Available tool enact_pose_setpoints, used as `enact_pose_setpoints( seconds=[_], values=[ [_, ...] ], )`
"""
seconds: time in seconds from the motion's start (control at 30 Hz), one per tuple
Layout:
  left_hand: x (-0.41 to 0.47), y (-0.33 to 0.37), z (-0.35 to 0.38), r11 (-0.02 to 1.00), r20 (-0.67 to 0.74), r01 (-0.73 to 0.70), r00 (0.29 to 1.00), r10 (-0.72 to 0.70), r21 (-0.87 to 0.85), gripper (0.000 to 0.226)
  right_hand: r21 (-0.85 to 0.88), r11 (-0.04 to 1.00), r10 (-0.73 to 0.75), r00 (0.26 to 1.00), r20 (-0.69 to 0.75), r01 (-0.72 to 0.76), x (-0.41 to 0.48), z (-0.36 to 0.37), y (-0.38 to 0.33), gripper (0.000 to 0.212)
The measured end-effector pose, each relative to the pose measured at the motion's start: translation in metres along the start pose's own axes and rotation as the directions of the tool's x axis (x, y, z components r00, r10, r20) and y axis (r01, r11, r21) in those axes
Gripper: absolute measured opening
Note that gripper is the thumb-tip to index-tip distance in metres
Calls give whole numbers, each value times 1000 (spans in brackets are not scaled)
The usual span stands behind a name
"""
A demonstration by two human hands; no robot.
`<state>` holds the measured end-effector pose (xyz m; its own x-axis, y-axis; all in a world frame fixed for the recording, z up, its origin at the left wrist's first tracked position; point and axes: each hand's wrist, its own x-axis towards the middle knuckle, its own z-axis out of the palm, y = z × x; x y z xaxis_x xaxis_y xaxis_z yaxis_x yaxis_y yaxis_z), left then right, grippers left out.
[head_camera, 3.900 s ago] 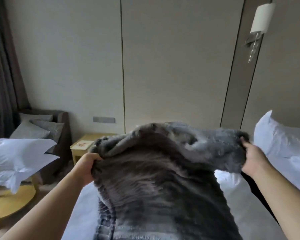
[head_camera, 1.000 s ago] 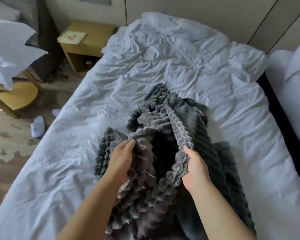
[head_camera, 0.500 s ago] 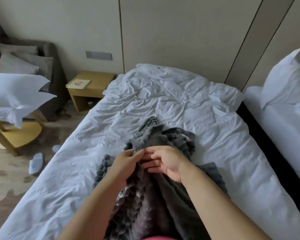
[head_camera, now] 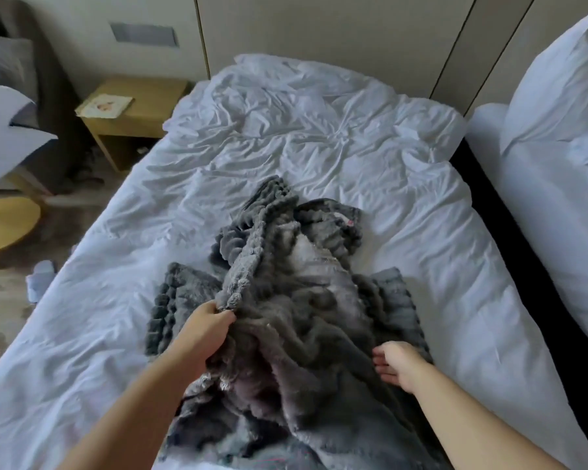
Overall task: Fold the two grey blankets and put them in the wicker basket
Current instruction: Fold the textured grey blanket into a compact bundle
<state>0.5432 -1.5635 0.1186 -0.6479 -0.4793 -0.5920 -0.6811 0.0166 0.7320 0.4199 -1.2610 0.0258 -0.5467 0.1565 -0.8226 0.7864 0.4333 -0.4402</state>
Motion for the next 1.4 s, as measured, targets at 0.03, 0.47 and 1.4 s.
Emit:
enact_pose_setpoints(
  seconds=[0.03,0.47,1.4],
  values=[
    [3,-7,4,999,5,41,999,-41,20,13,18,1000,2,1000,-10,-1,11,3,2,20],
    [64,-64,32,941,39,328,945,-325,-88,12,-175,927,-322,943,79,332,26,92,-19,20],
    [61,179,-73,906,-205,-319,941,269,-278,17,261,682,-698,715,-44,683,-133,-26,-275,15]
  ],
)
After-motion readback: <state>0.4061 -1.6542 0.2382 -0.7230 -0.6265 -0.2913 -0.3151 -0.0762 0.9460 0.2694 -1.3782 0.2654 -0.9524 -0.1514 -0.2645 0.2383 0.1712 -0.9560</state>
